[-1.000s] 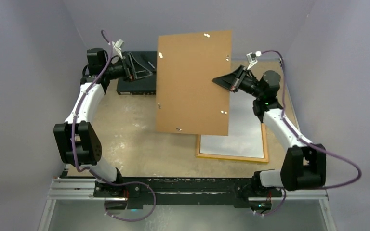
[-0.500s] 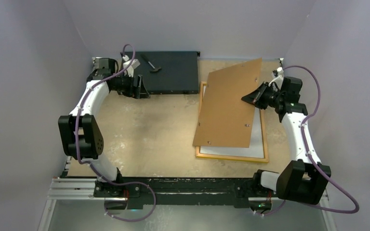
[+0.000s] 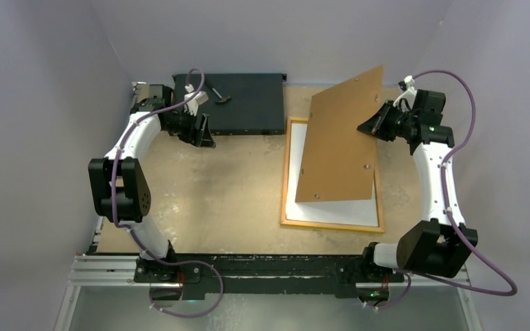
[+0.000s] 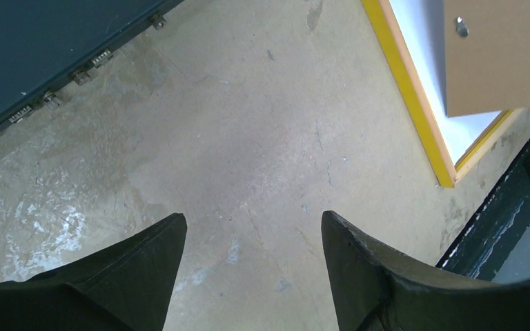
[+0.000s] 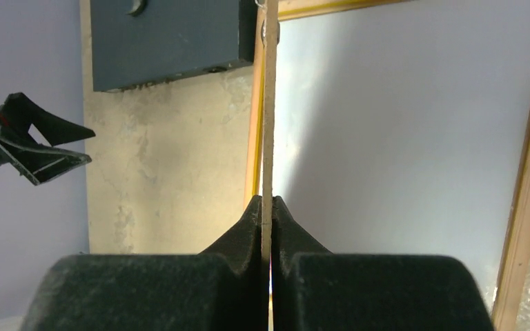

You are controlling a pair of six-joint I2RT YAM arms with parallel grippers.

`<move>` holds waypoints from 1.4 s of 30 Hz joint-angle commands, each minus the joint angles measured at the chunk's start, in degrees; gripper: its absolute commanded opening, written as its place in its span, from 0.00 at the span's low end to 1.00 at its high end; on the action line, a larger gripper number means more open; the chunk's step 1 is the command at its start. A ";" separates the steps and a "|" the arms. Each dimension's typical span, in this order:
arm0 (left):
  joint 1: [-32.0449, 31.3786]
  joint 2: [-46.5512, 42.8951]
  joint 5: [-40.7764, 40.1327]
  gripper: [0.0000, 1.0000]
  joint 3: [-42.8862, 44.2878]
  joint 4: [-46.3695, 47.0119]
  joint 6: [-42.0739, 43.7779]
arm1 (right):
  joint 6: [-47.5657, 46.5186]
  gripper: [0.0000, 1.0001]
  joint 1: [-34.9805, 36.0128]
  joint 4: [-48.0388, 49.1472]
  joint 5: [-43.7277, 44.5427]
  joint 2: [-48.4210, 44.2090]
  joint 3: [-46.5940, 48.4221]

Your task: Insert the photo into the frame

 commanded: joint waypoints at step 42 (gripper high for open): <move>-0.27 -3.19 -0.81 0.62 -1.54 -1.73 3.42 | -1.93 0.00 -0.16 5.30 -9.12 -2.34 -8.30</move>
